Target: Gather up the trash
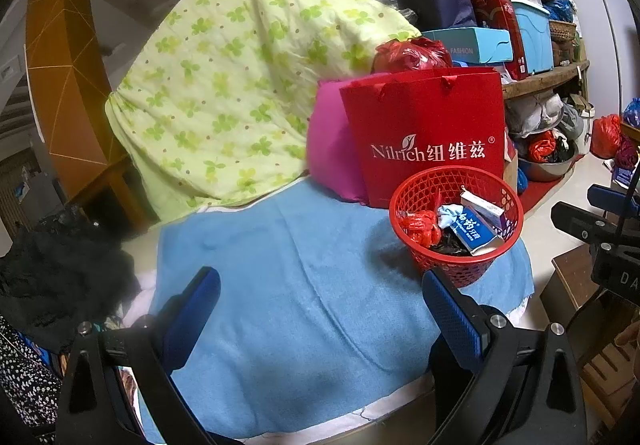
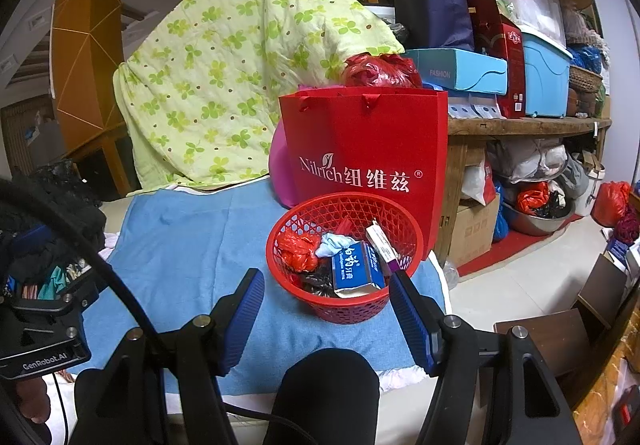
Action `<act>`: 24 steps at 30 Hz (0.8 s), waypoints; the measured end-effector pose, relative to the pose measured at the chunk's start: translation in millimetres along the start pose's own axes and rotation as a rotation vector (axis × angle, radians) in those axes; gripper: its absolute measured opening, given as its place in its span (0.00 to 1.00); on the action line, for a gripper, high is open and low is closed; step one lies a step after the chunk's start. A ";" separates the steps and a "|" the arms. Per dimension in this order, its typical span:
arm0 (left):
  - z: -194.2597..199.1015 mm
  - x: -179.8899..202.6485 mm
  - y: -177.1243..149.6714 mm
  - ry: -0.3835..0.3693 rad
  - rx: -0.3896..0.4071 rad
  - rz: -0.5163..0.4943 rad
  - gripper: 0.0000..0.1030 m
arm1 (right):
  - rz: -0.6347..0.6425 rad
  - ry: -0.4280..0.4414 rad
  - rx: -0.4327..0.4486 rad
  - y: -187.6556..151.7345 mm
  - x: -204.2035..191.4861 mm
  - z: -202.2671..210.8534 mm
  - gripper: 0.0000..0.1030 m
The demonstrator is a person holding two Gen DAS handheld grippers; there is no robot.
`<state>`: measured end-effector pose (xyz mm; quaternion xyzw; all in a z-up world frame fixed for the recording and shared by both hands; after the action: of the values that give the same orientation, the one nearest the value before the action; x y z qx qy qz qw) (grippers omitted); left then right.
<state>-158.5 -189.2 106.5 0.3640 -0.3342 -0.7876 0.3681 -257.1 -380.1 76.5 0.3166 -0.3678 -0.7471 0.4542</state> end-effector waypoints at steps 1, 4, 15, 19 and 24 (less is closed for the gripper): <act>0.0 -0.1 -0.2 -0.001 -0.001 0.000 0.98 | 0.000 0.000 0.000 -0.3 0.2 -0.2 0.67; -0.6 -0.1 0.2 0.000 -0.002 0.001 0.98 | 0.000 0.000 -0.001 -0.8 0.5 -0.8 0.67; -3.5 2.6 -2.2 -0.004 -0.004 -0.003 0.98 | -0.001 0.000 -0.002 -1.1 1.3 -1.3 0.67; -5.8 3.6 -3.1 -0.008 -0.008 -0.005 0.98 | -0.003 -0.004 -0.003 -2.2 1.5 -2.5 0.67; -8.0 4.9 -2.3 -0.014 -0.009 -0.004 0.98 | -0.007 -0.013 -0.015 -4.6 0.6 -7.3 0.67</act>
<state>-154.9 -194.2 98.9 0.3573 -0.3324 -0.7925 0.3657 -253.5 -381.1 68.6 0.3097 -0.3640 -0.7534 0.4517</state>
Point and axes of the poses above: each gripper's, at about its wrist camera, not at the fingertips, and z roughly against the way its jaws point, x to its right, y to its top, the point moved 3 cm from there along -z, roughly the way its jaws point, and after that the axes turned 2 degrees about -x, right-handed, at the moved point
